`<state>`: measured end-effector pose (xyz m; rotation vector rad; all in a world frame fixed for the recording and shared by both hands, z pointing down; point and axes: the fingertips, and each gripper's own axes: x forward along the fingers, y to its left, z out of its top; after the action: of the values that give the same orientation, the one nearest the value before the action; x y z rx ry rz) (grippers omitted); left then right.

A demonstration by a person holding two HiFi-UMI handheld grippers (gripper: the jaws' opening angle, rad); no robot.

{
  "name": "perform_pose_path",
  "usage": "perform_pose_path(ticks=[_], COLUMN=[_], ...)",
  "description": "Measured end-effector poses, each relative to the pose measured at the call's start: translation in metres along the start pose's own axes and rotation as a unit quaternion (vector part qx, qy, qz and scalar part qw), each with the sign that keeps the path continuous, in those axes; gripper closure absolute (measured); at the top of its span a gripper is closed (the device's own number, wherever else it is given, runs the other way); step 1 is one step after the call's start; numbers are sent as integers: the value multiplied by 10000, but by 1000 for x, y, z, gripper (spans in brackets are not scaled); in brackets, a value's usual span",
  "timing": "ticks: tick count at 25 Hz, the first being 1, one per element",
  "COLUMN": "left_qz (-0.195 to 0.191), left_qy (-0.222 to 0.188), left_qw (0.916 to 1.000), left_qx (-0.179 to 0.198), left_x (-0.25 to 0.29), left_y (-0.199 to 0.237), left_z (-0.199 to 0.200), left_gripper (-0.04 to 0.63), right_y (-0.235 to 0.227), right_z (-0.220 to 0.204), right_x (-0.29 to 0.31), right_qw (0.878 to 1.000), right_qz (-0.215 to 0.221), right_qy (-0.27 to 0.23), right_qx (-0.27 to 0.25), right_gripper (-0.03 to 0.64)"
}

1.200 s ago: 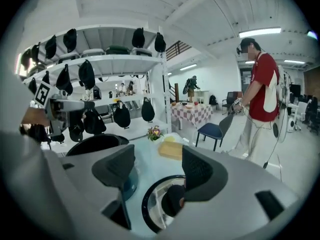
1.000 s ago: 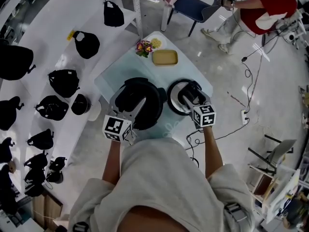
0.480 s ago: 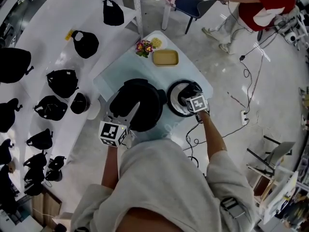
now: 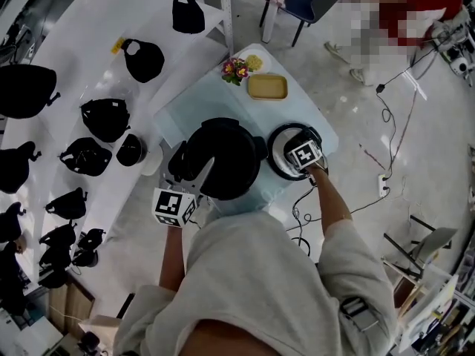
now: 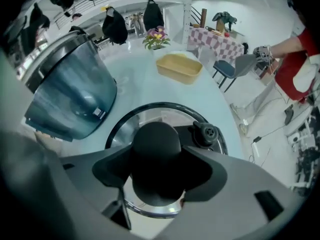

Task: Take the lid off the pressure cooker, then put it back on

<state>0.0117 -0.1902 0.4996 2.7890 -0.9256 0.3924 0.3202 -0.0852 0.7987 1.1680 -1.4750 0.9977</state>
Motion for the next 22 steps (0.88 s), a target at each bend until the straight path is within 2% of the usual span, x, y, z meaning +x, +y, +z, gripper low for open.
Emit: perform_pose_path(ticks=[4,13,22], left_qz=[111,50,148], left_qy=[74,116,80], left_qw=[9999,9999,9998], left_qx=[-23,-22,50], left_x=[-6,1,-2], left_y=[6,1,8], left_z=[-5,-6,-1], left_gripper=[264,264,264], right_y=[6,8,10], right_z=[9,11,10], right_x=[7,6,2], right_qw=[9992,9989,9985], right_qz=[336,337,450], right_qy=[-201,-294,-128], right_qx=[14,-142,-268], right_gripper=[324,339,345])
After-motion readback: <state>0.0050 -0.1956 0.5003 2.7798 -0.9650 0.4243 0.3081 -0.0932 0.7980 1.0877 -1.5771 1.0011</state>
